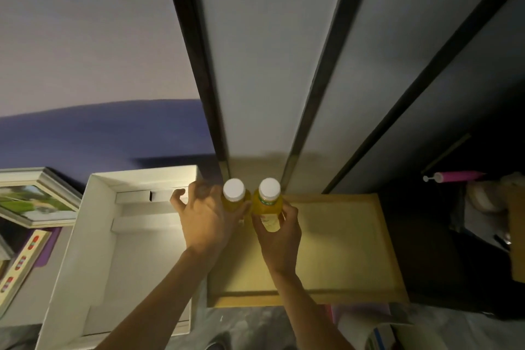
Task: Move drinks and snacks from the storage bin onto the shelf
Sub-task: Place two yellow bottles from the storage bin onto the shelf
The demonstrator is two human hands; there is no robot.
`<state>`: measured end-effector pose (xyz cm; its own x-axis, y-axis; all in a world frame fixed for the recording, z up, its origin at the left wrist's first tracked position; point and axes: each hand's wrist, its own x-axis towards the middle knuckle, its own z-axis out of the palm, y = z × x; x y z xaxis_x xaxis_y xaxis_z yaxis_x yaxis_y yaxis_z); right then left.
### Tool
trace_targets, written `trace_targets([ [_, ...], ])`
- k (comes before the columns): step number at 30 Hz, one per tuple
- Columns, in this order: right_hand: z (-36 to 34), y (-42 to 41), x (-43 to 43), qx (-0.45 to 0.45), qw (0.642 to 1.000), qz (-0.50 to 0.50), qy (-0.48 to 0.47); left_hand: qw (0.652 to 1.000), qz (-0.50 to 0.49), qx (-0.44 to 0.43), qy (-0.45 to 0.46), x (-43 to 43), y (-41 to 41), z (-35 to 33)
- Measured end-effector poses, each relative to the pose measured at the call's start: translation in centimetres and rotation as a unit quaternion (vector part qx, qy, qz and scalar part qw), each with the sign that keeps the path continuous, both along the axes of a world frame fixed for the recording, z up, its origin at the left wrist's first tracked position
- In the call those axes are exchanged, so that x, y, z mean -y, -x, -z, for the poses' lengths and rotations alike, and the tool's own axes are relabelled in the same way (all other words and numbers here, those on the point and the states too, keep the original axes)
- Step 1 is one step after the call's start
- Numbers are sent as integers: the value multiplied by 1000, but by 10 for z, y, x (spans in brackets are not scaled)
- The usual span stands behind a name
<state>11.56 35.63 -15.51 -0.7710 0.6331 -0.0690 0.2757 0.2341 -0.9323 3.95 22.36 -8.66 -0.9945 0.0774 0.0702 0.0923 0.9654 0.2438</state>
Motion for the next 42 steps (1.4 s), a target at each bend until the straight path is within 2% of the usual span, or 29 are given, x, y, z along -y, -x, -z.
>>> trace_targets([
  [6,-18,-4,-5,57,996,-64,-35,998,27,62,2,5,0,-8],
  [9,-57,-14,-25,84,985,-121,-90,993,63,84,-55,24,-4,-32],
  [13,-138,-18,-60,130,961,-189,-155,980,96,126,-117,50,0,-97],
  [17,-243,-7,-80,143,949,-205,-192,979,141,100,-108,68,20,-180],
  [25,-447,4,-81,105,931,-201,-286,975,208,-36,-67,97,46,-361],
  [29,-509,-4,-66,83,921,-204,-321,974,204,-78,-54,113,37,-422],
  [35,-547,-20,-31,47,906,-250,-340,981,155,-101,-59,156,-23,-468],
  [42,-550,-41,68,-12,843,-387,-373,989,24,-133,-61,238,-149,-466],
])
